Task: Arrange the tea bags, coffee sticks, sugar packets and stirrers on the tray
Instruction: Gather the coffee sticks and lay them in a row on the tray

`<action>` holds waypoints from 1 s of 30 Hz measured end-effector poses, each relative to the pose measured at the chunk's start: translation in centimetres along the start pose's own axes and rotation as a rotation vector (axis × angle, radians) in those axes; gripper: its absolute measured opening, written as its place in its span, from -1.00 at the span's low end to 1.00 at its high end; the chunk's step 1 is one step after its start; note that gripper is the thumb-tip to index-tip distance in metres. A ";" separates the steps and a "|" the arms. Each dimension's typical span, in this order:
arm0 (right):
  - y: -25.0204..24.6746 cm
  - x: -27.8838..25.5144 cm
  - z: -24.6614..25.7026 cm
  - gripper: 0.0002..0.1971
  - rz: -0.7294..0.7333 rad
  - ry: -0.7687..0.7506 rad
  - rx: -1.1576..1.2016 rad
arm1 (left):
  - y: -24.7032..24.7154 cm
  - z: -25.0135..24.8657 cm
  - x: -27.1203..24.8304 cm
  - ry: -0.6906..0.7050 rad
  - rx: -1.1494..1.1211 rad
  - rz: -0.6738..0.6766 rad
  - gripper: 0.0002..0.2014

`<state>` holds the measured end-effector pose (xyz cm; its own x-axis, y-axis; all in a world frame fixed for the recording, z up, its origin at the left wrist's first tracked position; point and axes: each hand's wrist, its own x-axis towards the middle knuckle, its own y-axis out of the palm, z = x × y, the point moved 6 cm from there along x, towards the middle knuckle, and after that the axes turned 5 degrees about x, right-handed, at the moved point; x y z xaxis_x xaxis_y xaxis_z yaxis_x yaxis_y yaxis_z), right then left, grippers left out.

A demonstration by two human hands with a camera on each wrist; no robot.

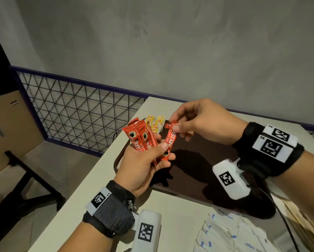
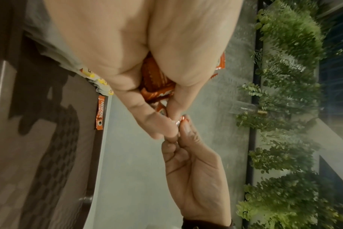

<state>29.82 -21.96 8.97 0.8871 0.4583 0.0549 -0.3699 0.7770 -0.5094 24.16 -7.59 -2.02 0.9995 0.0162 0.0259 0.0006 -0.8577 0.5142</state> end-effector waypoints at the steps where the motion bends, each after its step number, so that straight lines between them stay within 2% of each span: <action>1: -0.3 -0.1 -0.3 -0.83 -0.011 0.009 0.031 | -0.2 -0.1 0.1 0.011 -0.029 -0.020 -0.83; 5: -1.2 -0.8 -1.1 -0.75 -0.066 0.040 0.121 | -1.0 -0.3 0.4 0.015 -0.028 -0.085 -0.84; 11: -1.9 -0.7 -1.3 -0.89 -0.165 -0.003 0.282 | 0.3 0.7 0.0 -0.065 0.148 0.114 -0.86; 13: -1.6 -0.9 -0.9 -0.89 -0.127 -0.016 0.226 | 0.2 1.0 0.0 -0.075 0.163 0.099 -0.89; 17: 0.6 -1.3 -0.6 -0.89 -0.027 -0.033 0.048 | 0.2 0.8 0.1 0.022 0.170 0.093 -0.60; 19: 1.9 -1.3 -0.7 -0.88 -0.001 -0.035 0.053 | 0.3 0.7 0.2 0.069 0.149 0.096 -0.63; 23: 2.8 -1.3 -0.6 -0.84 -0.034 -0.055 0.116 | -0.4 0.3 0.3 0.077 0.079 -0.021 -0.79; 27: 2.1 -1.2 -1.6 -0.73 -0.033 0.004 0.126 | -1.5 0.0 0.5 0.049 -0.088 -0.143 -0.78; 30: 1.9 -1.4 -2.3 -0.81 -0.011 0.051 0.152 | -1.6 0.0 0.6 0.047 -0.130 -0.175 -0.79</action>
<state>28.50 -22.13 6.01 0.9029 0.4296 0.0141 -0.3940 0.8402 -0.3727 24.71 -6.19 -2.85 0.9821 0.1851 -0.0349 0.1666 -0.7666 0.6202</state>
